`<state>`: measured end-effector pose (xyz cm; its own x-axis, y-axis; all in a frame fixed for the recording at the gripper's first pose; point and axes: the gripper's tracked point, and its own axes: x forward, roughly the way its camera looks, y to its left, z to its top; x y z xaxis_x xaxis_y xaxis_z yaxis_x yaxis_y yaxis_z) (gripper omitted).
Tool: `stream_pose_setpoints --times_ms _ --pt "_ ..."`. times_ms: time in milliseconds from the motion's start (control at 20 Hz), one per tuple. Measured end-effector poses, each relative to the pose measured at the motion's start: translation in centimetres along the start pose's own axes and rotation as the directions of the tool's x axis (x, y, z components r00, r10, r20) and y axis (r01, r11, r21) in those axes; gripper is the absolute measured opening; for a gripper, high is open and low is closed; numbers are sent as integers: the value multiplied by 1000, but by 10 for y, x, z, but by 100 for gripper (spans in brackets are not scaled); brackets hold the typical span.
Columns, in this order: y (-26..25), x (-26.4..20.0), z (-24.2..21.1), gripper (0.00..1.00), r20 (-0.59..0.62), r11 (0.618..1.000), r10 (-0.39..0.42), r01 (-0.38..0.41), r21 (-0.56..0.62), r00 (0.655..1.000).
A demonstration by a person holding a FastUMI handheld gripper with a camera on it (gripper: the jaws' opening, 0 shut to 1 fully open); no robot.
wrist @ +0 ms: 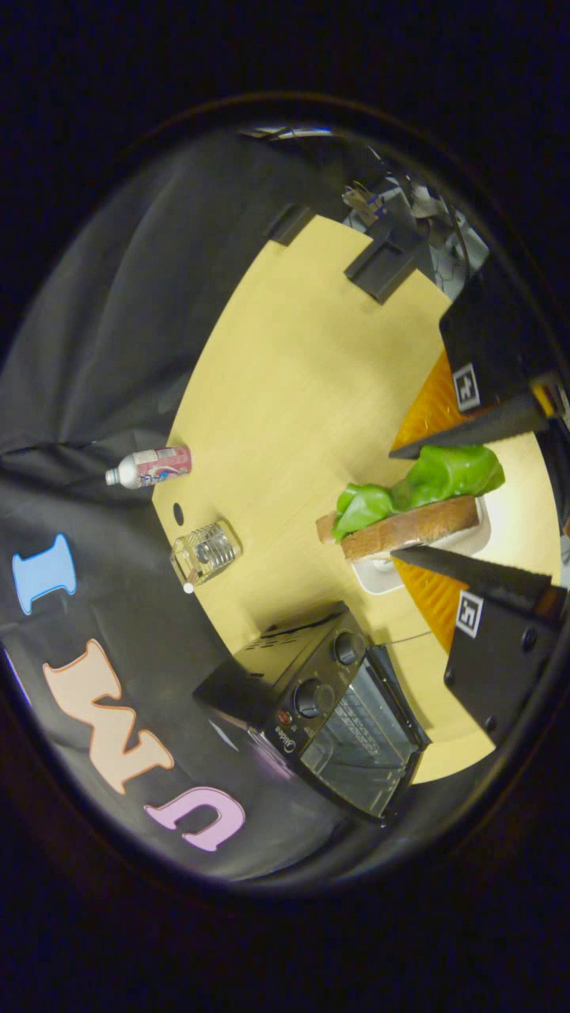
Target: Open the toaster oven, put the food inside, and close the toaster oven door.
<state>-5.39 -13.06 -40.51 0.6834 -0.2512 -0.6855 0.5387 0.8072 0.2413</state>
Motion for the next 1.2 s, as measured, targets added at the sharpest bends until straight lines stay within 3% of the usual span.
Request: stream_pose_setpoints --times_ms 300,650,900,1100,1200 --pt "4 -12 -9 30 5 1000 3 -3 26 1000" --pt "21 -68 11 29 149 998 4 -12 56 989" --pt "78 -83 -6 29 188 979 132 -158 130 973" --pt "141 -71 -36 29 185 913 291 -330 241 939" --pt "168 -60 -47 29 180 882 339 -378 281 923"
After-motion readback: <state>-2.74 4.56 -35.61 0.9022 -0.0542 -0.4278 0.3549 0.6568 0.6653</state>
